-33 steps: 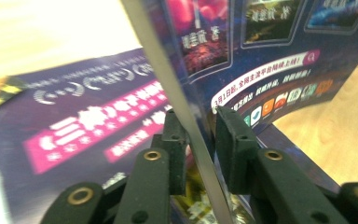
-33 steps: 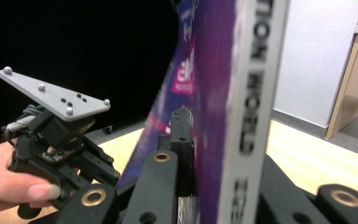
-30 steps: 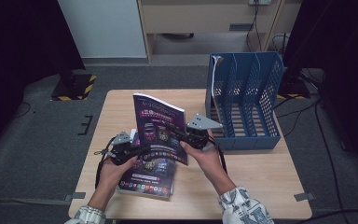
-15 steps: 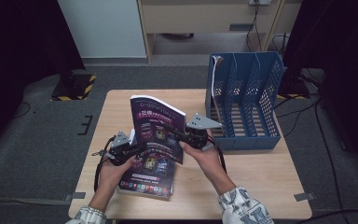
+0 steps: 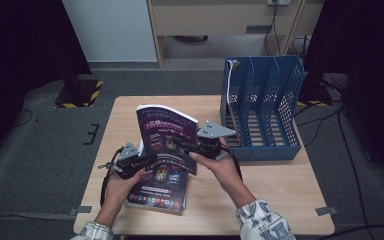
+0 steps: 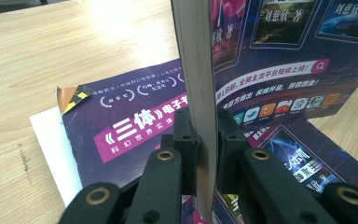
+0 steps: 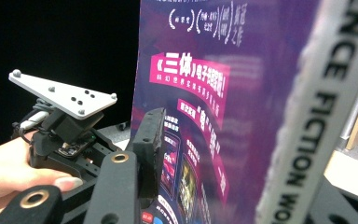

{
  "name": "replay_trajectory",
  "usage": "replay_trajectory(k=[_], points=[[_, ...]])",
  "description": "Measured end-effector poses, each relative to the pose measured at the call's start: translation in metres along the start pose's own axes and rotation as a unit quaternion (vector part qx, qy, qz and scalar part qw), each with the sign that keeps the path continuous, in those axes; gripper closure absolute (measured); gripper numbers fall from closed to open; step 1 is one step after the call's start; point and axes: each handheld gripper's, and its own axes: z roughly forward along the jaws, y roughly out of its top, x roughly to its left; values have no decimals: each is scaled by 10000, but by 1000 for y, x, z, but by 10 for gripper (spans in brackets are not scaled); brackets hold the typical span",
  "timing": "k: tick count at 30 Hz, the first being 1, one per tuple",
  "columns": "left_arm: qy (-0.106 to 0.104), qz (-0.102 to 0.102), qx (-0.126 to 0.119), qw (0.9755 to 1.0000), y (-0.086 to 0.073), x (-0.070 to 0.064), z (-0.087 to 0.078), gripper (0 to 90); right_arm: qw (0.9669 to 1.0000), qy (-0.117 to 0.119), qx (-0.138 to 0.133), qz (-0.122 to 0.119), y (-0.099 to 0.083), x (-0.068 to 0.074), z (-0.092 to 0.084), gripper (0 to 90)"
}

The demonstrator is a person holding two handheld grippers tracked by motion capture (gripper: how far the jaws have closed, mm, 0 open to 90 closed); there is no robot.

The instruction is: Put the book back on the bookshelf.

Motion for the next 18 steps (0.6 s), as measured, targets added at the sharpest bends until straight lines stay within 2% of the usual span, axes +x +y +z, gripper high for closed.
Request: replay_trajectory(k=[2, 5, 7, 8, 11, 18], points=[[5, 4, 7, 10000, 0, 0, 0, 816, 10000, 19, 47, -1, 2, 0, 0, 570], [6, 32, 14, 10000, 0, -1, 0, 816, 9998, 51, 156, 110, 8, -1, 2, 474], [13, 31, 18, 10000, 0, -1, 0, 816, 9997, 21, 207, 147, 10, -2, 4, 459], [10, 23, 20, 10000, 0, 0, -1, 816, 9993, 89, 257, 257, 13, -3, 5, 446], [8, 11, 22, 10000, 0, 0, -1, 816, 9993, 122, 260, 240, 16, -3, 7, 441], [9, 15, 20, 10000, 0, 0, -1, 817, 9997, 173, -68, 184, 26, -4, 6, 405]])
